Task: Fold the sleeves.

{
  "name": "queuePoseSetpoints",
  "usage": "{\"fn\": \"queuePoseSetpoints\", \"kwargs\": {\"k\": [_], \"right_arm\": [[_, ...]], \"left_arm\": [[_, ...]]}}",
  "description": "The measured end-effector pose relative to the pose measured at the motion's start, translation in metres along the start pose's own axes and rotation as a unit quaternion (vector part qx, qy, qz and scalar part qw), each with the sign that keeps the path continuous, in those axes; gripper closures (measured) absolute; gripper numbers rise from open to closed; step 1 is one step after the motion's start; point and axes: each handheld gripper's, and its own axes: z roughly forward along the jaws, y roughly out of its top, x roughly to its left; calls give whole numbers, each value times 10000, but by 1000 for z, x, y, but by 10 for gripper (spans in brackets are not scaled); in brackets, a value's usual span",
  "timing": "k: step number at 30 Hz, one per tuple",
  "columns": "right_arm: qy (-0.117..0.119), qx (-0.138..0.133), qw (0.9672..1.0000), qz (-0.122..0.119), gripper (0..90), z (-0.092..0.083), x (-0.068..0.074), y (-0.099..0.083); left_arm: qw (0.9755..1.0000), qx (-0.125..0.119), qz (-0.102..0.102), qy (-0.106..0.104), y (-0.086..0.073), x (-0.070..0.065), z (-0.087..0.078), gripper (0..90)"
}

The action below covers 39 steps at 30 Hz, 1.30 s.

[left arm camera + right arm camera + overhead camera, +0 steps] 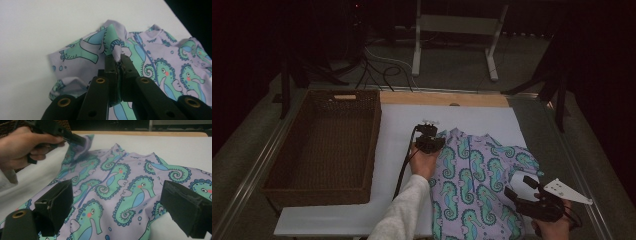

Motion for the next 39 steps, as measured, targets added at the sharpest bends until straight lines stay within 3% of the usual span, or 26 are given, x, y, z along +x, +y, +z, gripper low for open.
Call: {"fn": "queuePoseSetpoints", "kwargs": {"k": [8, 10, 15, 18, 21, 29, 33, 39], "right_arm": [[9, 1, 10000, 8, 111, -1, -1, 0], [11, -2, 10000, 10, 111, -1, -1, 0], [20, -3, 10000, 23, 111, -1, -1, 0], [7, -3, 10000, 49, 110, -1, -1, 0], [32, 6, 10000, 32, 111, -1, -1, 0], [29, 17, 10000, 11, 111, 0, 0, 0], [23, 16, 10000, 12, 111, 0, 0, 0], [26, 15, 10000, 9, 111, 0, 0, 0]], "left_arm": [[9997, 248, 30, -13, -2, -3, 23, 863], [9994, 319, 11, -151, -3, -1, 28, 847], [9977, 310, 150, -579, -5, 3, 30, 497], [9973, 154, 325, -644, -3, 4, 22, 294], [9970, -50, 435, -642, -2, 7, 11, 198], [9985, -267, 168, -447, -2, 33, -8, 161], [9991, -211, 66, -355, -8, 46, -11, 162], [9998, 29, -71, -200, -20, 57, -1, 194]]}}
